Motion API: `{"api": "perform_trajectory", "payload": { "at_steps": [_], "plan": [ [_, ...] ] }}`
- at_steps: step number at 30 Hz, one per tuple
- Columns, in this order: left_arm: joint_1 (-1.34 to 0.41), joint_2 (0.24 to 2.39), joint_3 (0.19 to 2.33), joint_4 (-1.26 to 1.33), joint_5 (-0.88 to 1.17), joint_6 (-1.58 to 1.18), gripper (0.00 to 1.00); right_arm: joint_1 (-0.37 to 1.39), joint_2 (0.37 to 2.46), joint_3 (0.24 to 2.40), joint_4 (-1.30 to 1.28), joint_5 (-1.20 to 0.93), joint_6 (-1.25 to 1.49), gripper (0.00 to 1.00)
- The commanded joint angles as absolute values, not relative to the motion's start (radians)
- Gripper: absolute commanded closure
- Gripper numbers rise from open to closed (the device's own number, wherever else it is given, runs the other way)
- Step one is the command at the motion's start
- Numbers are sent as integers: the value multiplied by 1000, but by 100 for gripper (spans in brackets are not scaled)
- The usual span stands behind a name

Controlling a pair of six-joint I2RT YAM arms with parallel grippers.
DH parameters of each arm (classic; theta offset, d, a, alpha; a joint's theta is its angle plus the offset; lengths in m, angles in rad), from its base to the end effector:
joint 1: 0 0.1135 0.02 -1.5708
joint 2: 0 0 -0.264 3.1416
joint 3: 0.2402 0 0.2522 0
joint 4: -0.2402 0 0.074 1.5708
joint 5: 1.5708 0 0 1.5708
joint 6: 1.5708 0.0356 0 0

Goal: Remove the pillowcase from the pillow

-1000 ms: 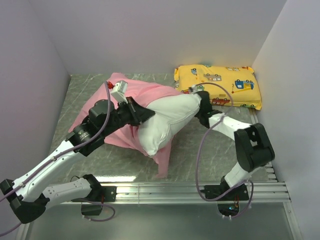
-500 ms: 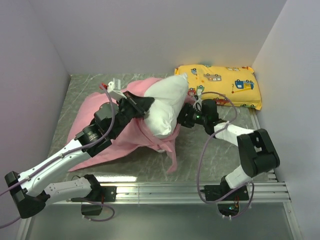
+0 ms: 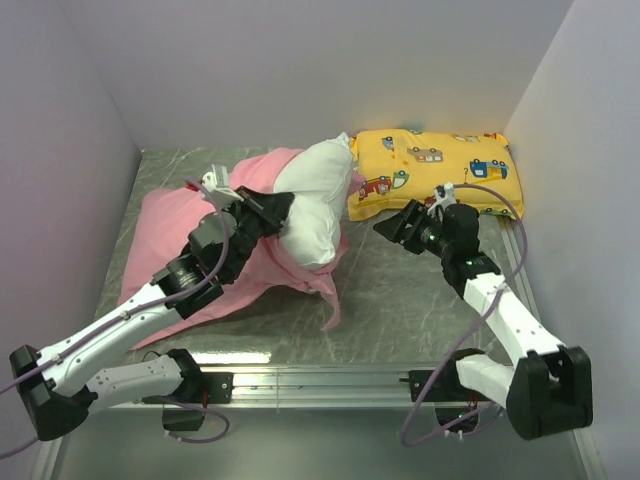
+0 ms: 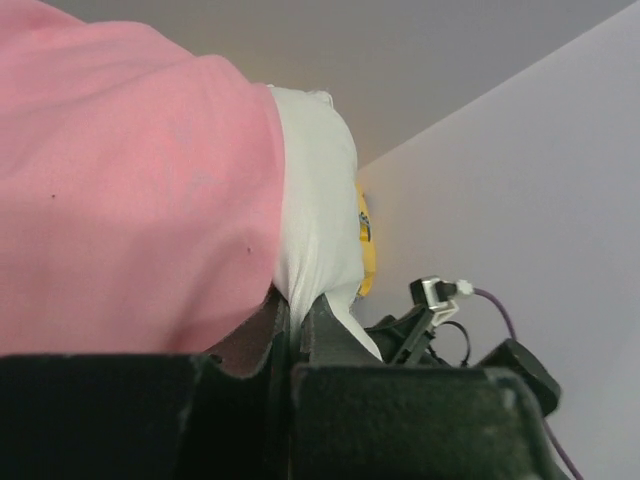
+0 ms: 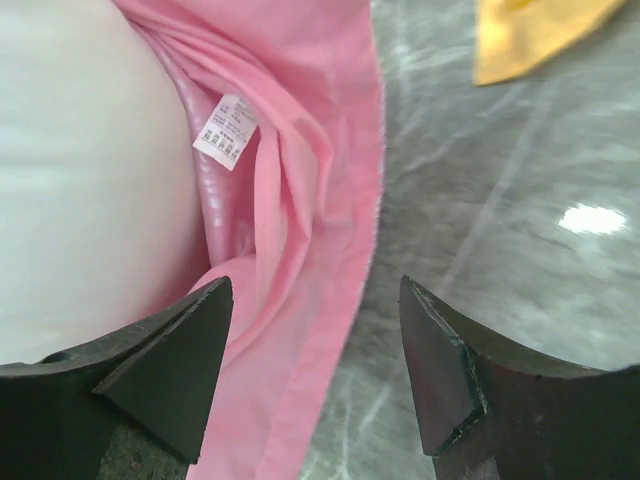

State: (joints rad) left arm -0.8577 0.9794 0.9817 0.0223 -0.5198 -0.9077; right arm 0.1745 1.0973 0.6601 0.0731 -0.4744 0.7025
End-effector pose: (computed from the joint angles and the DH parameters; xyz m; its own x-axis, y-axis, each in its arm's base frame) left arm 0.1589 -0.1567 0.3958 -0.2514 -0.7549 -0.6058 0.2168 0.5660 -0.7954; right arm 0.2391 0.0587 0.2615 -0.6391 0.4710 -0.6081 -0.2121 0.6520 0.7279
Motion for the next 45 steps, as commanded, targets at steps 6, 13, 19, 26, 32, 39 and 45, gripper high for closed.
{"api": "perform_trajectory", "payload": {
  "at_steps": [6,13,19,26,32,39,45],
  "plan": [
    [-862,1178,1015,228,-316,-960,100,178,829,776,-164,-368,589,24],
    [-956,1342,985,262,-253,-971,89,247,821,756,-197,-319,543,22],
    [-962,1335,936,258,-207,-956,36,374,905,716,-147,-223,540,21],
    [-963,1174,972,-27,-374,-934,27,434,910,690,-160,-140,520,21],
    [-963,1100,1028,-251,-532,-913,26,497,957,680,-146,-153,500,20],
    [-902,1204,1104,-431,-580,-822,15,551,1089,667,-81,-103,531,25],
    [-731,1327,1169,-410,-529,-724,18,552,1124,649,-77,-66,560,100]
  ]
}}
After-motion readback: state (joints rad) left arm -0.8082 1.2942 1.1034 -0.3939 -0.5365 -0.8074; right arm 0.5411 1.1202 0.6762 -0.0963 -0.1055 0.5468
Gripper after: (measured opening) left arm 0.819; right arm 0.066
